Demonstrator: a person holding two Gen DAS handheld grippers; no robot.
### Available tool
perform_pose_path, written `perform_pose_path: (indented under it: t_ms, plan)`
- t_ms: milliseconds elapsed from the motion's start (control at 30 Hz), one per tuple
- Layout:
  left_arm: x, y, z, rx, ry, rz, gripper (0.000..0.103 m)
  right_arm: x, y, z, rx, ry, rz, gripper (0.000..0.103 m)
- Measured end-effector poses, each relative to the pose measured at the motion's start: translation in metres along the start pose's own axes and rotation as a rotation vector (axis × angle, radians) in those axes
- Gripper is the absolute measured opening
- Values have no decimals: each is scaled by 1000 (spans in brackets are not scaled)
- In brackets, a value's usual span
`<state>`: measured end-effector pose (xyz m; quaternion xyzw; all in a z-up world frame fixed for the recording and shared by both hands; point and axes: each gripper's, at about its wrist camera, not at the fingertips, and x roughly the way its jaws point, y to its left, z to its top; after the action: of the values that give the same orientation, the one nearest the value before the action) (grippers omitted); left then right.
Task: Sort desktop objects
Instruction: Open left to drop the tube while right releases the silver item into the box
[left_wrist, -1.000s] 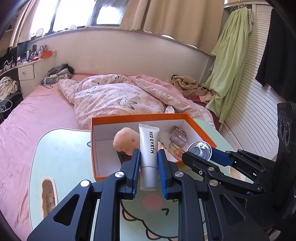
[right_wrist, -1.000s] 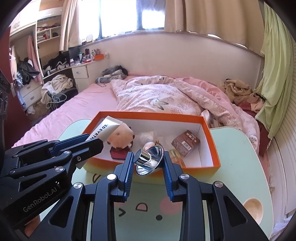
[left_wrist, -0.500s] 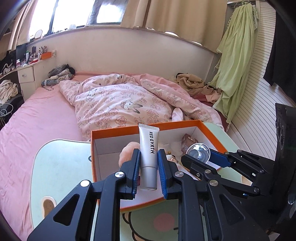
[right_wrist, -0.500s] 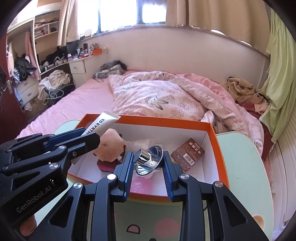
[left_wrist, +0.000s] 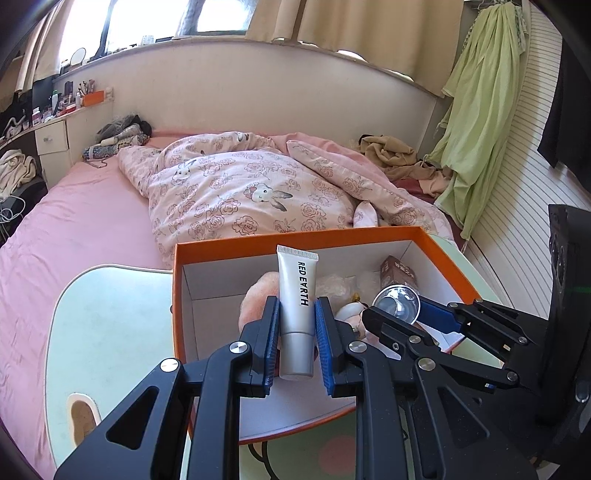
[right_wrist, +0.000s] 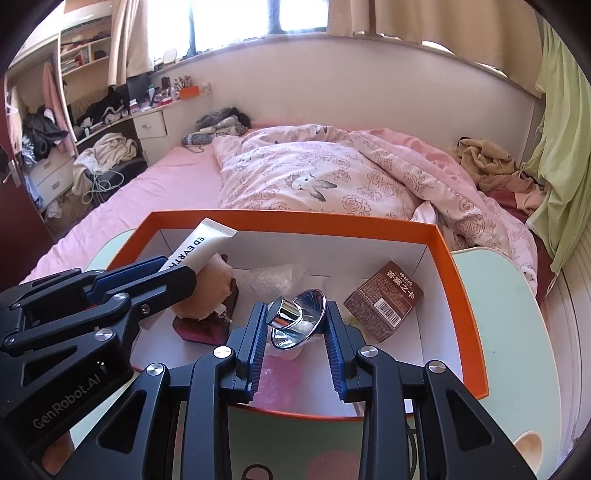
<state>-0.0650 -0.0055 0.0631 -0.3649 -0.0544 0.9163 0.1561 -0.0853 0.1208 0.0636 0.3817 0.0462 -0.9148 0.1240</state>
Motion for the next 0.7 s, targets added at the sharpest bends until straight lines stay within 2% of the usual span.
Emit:
perform_pose_path:
  t_ms: [400,433,467,500,533,567,600,633,700]
  plan:
    - [1,0,2,15,-2,8,21,1,0,1,-1,1,-2,29]
    - [1,0,2,16,-6,16,25,2,-1,0,1,0,-4,30]
    - [0,0,2,16,-10,24,33,2,-1,0,4,-2,-6,30]
    - [0,-1,3,17,-14,33,37,2,-2,0,14,-8,-12,37]
    - [0,0,3,13,-17,34,48,2,-3,0,24,-14,-18,53]
    - [0,2,4,0,-24,36,63,1,-5,0,35,-22,-24,60]
    - [-1,3,4,-11,-31,40,69,-1,-7,-1,46,-38,-32,66]
    - [-4,5,5,-22,-46,45,73,-4,-9,0,55,-52,-36,66]
    - [-10,8,7,-32,-73,50,73,-8,-12,2,63,-63,-30,66]
